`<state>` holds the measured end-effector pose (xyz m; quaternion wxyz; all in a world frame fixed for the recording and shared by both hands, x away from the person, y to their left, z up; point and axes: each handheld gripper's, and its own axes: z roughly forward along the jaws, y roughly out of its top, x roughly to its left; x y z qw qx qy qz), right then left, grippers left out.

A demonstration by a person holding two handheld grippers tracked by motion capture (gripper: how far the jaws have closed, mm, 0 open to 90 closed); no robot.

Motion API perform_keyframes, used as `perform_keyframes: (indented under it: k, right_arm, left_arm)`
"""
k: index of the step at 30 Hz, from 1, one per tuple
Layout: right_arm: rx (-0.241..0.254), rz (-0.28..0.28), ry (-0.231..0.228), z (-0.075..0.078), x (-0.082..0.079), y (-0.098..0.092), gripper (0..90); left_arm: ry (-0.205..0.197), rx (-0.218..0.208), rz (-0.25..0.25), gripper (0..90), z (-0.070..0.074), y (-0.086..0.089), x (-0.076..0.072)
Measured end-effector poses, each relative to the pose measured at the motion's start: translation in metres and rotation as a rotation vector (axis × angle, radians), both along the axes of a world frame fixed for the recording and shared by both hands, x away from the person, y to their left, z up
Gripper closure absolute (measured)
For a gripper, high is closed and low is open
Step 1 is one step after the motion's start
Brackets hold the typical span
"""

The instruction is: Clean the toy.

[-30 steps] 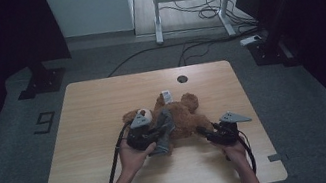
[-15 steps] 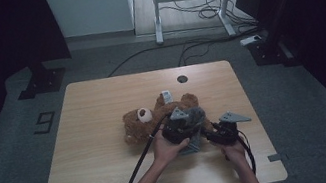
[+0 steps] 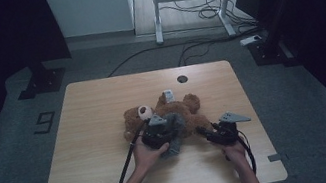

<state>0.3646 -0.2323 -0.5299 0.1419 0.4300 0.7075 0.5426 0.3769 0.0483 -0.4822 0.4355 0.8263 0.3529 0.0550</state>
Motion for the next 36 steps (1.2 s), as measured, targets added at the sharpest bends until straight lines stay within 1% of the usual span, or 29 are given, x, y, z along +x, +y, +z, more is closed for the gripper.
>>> perform_keyframes:
  k: [3,5,8,14,17,24,26,28,31,36]
  right_arm:
    - [0.002,0.001,0.001,-0.001,0.000,0.000,57.3]
    - [0.001,0.004,0.001,-0.001,0.000,0.000,57.3]
    - [-0.001,0.011,0.003,-0.001,0.000,-0.001,57.3]
    - [-0.004,0.023,0.003,-0.001,0.000,-0.001,57.1]
    - [-0.002,0.026,0.000,-0.001,0.000,-0.001,57.0]
    - [-0.006,0.032,0.001,-0.002,0.001,-0.001,56.7]
    - [-0.007,0.033,0.001,-0.002,0.001,-0.001,56.7]
    - [-0.005,0.033,0.000,-0.002,0.001,-0.001,56.7]
    - [-0.008,0.034,-0.001,-0.002,0.001,-0.001,56.5]
    - [-0.010,0.032,-0.001,-0.002,0.001,-0.002,55.2]
  left_arm:
    - [-0.011,0.010,0.022,82.9,0.003,0.013,0.000]
    - [-0.011,0.008,0.034,82.8,0.004,0.022,0.001]
    - [0.001,-0.022,0.053,82.8,0.004,0.039,0.001]
    - [0.035,-0.111,0.087,82.6,0.008,0.073,0.001]
    - [0.031,-0.140,0.113,82.5,0.011,0.086,0.001]
    - [0.016,-0.178,0.165,82.1,0.018,0.117,0.001]
    - [0.013,-0.173,0.191,82.0,0.018,0.126,0.001]
    - [0.012,-0.167,0.206,82.0,0.017,0.132,0.002]
    - [0.013,-0.143,0.237,82.0,0.011,0.143,0.002]
    - [0.041,-0.127,0.273,82.0,-0.004,0.158,0.002]
